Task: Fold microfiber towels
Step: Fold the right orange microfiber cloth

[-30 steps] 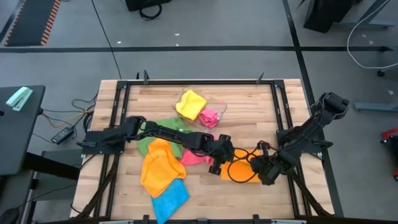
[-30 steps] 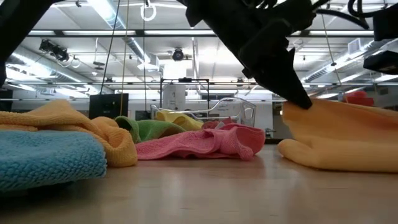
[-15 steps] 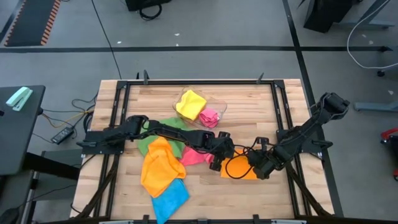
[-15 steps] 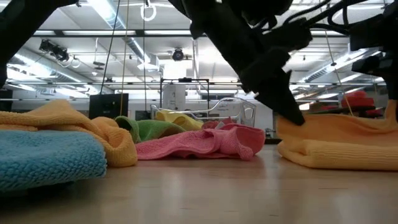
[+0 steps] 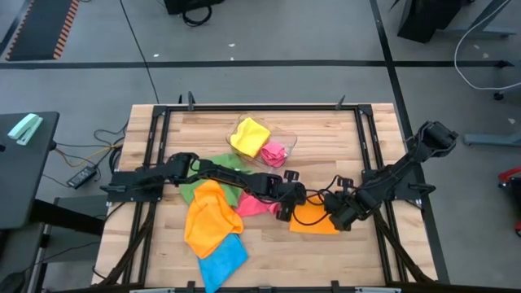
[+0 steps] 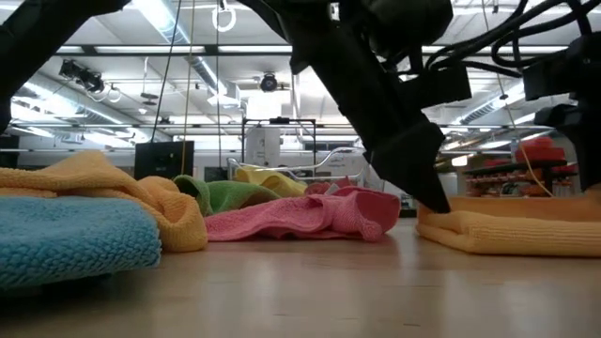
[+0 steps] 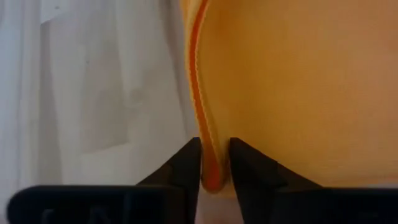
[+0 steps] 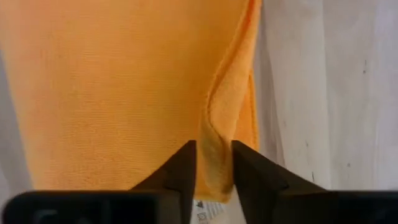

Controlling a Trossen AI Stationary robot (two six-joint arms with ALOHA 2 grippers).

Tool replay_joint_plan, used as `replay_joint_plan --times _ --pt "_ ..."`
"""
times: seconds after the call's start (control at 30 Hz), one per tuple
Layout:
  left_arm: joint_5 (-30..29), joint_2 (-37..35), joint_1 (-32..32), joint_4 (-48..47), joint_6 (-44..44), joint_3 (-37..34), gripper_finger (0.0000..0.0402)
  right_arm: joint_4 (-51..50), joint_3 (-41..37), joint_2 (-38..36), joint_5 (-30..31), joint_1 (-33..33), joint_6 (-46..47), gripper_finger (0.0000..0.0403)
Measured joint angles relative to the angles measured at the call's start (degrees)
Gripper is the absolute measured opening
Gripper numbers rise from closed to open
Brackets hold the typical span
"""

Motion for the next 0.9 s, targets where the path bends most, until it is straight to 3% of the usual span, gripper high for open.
replay_joint_plan --times 0.2,0.37,0.53,0.73,0.9 --pt "-1.0 -2.3 -0.1 -1.6 -0.1 0.3 0.0144 -11.0 3.4 0.0 0.2 -0.7 1.8 0.0169" --pt "-0.1 -3.0 -0.9 -3.8 -0.1 2.9 0.0176 -18.1 6.8 -0.6 0.4 -0.7 3.9 0.0185" --pt "5.6 -2.5 -2.4 -3.7 -1.3 2.9 0.0182 -7.1 6.0 -1.1 2.8 0.9 2.8 0.0186" --pt "5.9 -2.0 -4.8 -7.7 0.0 2.8 0.0164 0.4 2.6 -1.6 4.1 6.9 -0.6 0.0173" --pt "3.7 -2.3 -7.4 -9.0 12.2 2.8 0.0151 4.3 -0.7 -4.3 9.2 12.5 3.8 0.0159"
